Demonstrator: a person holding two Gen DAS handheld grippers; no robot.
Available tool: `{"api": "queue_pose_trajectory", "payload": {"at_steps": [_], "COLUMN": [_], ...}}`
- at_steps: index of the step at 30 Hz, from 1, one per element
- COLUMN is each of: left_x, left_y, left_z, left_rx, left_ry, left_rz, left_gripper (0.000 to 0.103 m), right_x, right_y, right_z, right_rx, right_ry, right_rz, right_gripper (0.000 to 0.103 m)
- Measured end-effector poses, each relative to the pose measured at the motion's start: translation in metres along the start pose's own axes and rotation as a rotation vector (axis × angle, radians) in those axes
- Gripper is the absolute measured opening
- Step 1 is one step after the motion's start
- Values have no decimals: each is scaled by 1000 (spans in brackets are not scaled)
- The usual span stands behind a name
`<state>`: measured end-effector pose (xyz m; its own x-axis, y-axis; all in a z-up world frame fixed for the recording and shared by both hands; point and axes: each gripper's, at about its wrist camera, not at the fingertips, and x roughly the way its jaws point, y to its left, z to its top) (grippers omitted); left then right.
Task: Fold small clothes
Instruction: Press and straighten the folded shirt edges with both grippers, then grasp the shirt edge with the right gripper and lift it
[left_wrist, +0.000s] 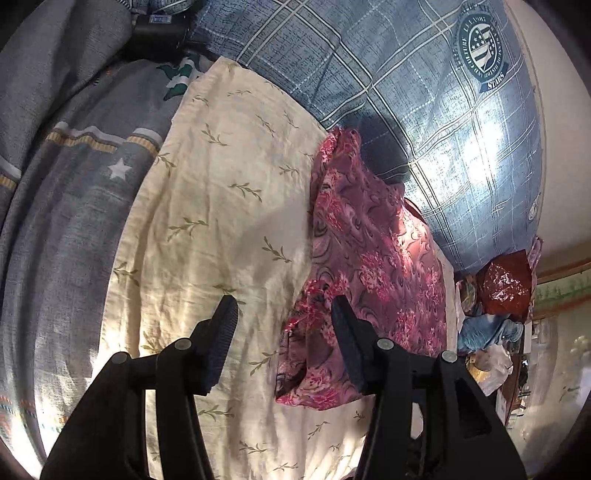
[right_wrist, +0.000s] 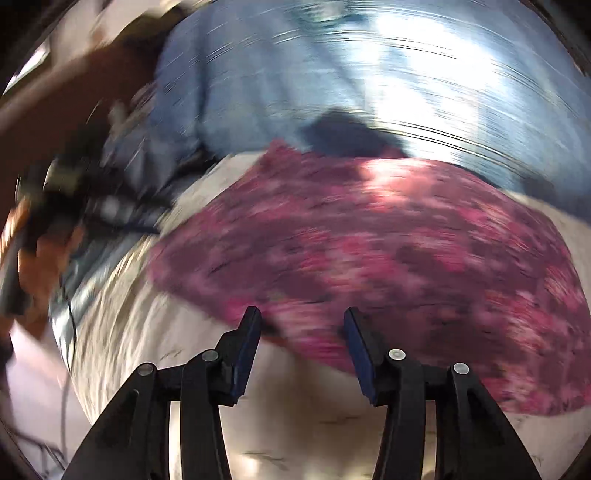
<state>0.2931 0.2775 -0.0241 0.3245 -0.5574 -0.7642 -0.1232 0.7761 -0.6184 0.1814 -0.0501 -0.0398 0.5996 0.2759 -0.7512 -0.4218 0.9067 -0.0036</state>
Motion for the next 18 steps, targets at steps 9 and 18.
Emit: {"api": "queue_pose_trajectory", "payload": {"at_steps": [9,18], "left_x": [13,51], "left_y": [-1,-33], "left_z": [25,65], "left_rx": [29,37], "left_ry": [40,107], "left_rz": [38,-32], "left_gripper": [51,70], "right_x": [48,43], "right_y": [100,95], "right_z": [7,23], "right_rx": [-512,-519], "right_ry": [-51,-211], "right_rz": [-273,-272], "right_gripper": [62,6]}}
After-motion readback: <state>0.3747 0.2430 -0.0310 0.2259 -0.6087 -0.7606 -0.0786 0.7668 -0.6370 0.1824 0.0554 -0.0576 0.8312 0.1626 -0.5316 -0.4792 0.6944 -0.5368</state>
